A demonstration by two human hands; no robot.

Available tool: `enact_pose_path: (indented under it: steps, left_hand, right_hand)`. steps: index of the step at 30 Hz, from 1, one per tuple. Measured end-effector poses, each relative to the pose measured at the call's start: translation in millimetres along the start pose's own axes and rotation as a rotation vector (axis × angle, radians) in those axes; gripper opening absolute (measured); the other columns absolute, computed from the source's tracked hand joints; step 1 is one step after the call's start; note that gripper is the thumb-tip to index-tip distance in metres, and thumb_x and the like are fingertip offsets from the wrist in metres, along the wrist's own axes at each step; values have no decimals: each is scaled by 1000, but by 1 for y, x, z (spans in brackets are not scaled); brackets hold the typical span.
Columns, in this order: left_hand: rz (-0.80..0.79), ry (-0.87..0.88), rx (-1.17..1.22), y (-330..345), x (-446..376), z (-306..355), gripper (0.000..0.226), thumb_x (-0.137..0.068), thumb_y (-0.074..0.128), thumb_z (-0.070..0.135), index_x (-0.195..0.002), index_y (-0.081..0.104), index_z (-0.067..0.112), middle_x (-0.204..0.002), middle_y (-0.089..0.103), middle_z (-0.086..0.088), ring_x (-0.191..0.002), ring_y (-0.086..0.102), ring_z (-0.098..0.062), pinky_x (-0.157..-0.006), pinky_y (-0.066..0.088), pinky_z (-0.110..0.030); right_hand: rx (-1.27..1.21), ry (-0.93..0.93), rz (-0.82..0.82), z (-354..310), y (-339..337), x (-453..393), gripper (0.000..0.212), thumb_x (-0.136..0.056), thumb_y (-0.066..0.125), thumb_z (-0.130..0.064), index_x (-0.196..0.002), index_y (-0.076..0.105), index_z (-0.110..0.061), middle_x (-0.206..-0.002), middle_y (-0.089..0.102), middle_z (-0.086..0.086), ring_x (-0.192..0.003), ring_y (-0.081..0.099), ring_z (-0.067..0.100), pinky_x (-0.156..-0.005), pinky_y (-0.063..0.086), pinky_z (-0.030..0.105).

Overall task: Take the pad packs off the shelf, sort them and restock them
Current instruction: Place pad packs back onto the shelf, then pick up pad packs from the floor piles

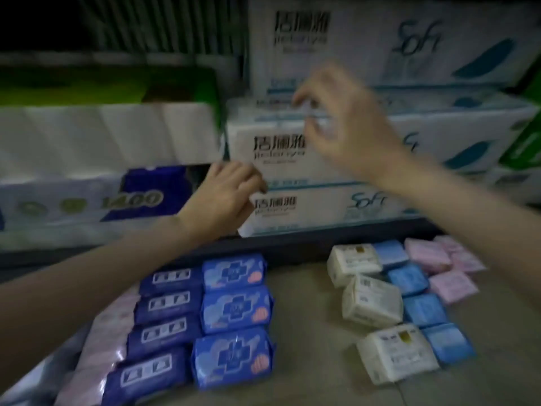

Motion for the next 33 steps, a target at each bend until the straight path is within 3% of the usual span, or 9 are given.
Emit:
enact_pose_path:
  steps: [5,7,9,12,16,23,26,30,33]
  left_hand:
    - [-553,-124,22,117,113,3,26,-66,52,23,-87,69,19,-89,66,-3,-76,67,-24,-64,50,-34]
    - [-747,-215,27,146,145,-1,34,-85,55,26,-118,60,20,-125,54,-3,-113,56,-24,-92,41,-40]
    - [-895,-273,11,168,170,-9,45,-95,47,35,-138,39,25,-147,31,3,-134,33,-18,-106,25,-34]
    - [-910,-363,126,182,184,-16,50,-95,49,39,-140,36,22,-150,27,2,-135,31,-18,-107,26,-32]
    - [-1047,-278,232,202,200,8,67,-89,58,42,-144,29,17,-153,18,-5,-138,25,-23,-110,28,-35]
    - [-1019,-161,138,205,200,19,88,-80,63,55,-144,22,13,-145,23,-8,-130,30,-27,-106,31,-36]
    - [-1022,-141,146,204,198,21,88,-80,63,55,-145,20,13,-145,27,-6,-130,32,-25,-106,28,-33]
    - [-1011,-218,245,204,195,16,84,-79,66,50,-142,24,13,-142,38,-6,-127,39,-23,-102,29,-30]
    - [-1028,-233,255,203,198,16,80,-83,63,48,-142,23,12,-138,43,-7,-121,44,-26,-97,31,-30]
  right_hand:
    - [-136,74,-694,-16,174,137,44,-88,58,-18,-129,49,-7,-133,43,13,-120,45,30,-100,38,35]
    - [-101,54,-978,-24,227,189,55,-92,54,-25,-142,34,-13,-149,27,8,-134,31,26,-107,32,39]
    - [-88,48,-1142,-30,265,221,61,-95,50,-25,-148,22,-16,-156,14,4,-141,19,24,-112,26,39]
    - [-109,120,-1170,-28,304,227,59,-96,47,-18,-149,19,-15,-158,6,3,-143,14,23,-114,20,35]
    - [-145,225,-1140,-24,334,222,58,-99,43,-19,-149,15,-13,-159,2,2,-144,9,23,-115,19,35]
    - [-173,202,-1047,-20,326,206,38,-98,45,-26,-134,48,-15,-138,41,7,-124,38,25,-100,29,27]
    - [-193,231,-1111,-18,325,198,52,-91,59,-31,-138,43,-16,-135,41,9,-121,44,26,-96,37,31]
    - [-87,295,-1133,-22,335,199,65,-86,64,-27,-142,32,-17,-151,17,13,-131,28,36,-99,42,41]
    - [-18,293,-1172,-25,344,200,73,-84,67,-27,-143,25,-19,-148,24,16,-131,26,36,-97,42,42]
Point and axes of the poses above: each hand's wrist, its own x-axis away from the middle knuckle, its own y-axis out of the palm, z = x × y, the point moved 7 cm from there along -x, towards the middle knuckle
